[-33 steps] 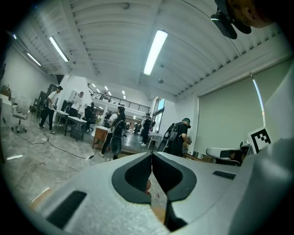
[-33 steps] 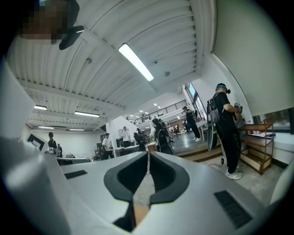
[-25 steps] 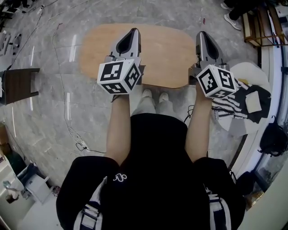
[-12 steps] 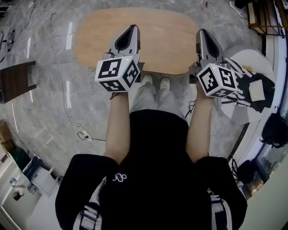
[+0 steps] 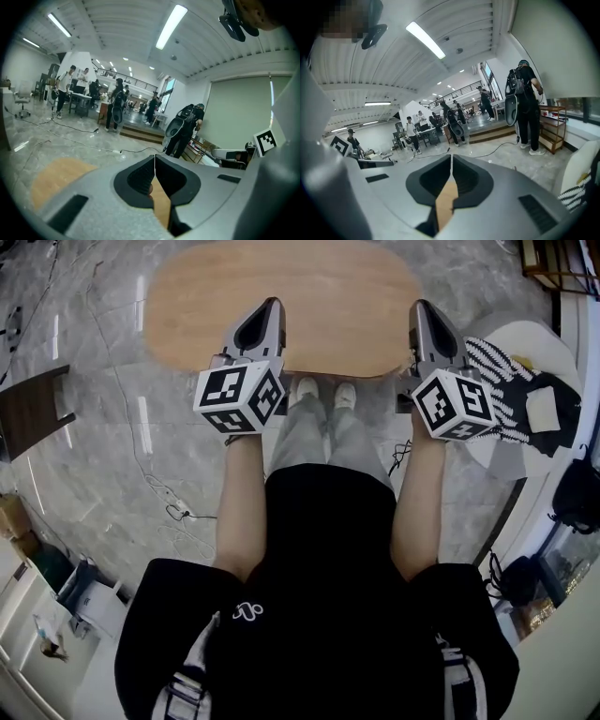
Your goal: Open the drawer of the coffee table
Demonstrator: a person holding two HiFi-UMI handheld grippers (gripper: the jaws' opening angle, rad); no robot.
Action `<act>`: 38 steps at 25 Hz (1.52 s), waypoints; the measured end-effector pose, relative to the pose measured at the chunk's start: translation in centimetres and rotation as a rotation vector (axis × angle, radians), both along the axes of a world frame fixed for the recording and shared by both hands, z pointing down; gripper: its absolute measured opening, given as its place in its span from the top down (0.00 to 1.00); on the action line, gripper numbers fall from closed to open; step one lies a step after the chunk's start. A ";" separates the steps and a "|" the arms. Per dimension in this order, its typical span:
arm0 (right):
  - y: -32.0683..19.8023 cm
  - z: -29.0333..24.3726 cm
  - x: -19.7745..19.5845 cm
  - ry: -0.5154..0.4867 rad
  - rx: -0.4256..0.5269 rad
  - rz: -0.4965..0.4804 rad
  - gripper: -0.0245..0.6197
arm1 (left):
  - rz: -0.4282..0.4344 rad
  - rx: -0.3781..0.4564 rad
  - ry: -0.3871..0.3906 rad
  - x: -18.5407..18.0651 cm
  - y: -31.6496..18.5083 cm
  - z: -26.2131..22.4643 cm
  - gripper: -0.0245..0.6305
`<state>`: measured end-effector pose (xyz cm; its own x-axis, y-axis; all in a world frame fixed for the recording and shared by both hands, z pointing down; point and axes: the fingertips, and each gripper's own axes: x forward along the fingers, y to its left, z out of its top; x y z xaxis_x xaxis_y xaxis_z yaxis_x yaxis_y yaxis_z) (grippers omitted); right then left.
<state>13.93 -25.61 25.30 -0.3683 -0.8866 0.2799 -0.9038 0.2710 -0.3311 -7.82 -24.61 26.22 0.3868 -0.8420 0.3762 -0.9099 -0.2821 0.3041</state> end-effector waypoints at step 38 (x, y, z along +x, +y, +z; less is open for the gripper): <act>10.4 26.6 -2.8 0.068 -0.431 -0.149 0.94 | -0.045 -0.487 -0.129 -6.5 12.3 27.9 0.95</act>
<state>11.13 -15.22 51.87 -0.4507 -0.6231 0.6393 -0.8892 0.2499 -0.3833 -14.34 -12.35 54.09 0.2787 -0.5718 0.7716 -0.9567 -0.0952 0.2750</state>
